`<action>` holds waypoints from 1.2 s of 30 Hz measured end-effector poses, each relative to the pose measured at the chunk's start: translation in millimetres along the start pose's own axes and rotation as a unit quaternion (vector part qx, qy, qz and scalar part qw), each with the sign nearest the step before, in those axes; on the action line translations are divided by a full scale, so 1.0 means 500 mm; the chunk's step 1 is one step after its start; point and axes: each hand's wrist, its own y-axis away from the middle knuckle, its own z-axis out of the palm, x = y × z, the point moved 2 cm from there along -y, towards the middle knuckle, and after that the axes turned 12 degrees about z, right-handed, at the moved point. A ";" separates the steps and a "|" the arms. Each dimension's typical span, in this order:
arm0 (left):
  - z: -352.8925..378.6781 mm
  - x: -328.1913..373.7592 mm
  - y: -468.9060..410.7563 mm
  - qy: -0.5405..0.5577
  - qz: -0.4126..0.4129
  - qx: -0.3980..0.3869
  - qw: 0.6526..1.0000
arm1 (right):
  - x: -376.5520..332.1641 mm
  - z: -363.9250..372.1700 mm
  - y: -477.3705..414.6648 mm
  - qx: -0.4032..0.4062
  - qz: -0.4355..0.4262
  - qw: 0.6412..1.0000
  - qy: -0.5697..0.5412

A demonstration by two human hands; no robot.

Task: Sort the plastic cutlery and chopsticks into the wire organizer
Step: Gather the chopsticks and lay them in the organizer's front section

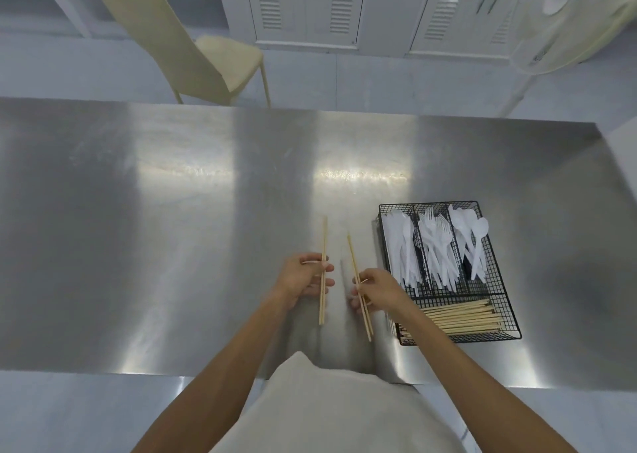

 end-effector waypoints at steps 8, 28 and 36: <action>0.113 -0.034 0.030 -0.017 0.009 -0.029 0.999 | 0.056 -0.139 0.020 -0.088 -0.032 0.994 -0.057; 0.348 -0.081 0.071 -0.006 0.128 0.142 0.982 | 0.176 -0.446 -0.068 -0.074 -0.189 0.859 0.470; 0.387 -0.017 0.037 -0.099 0.136 0.034 0.985 | 0.208 -0.369 -0.065 0.018 -0.233 0.759 0.608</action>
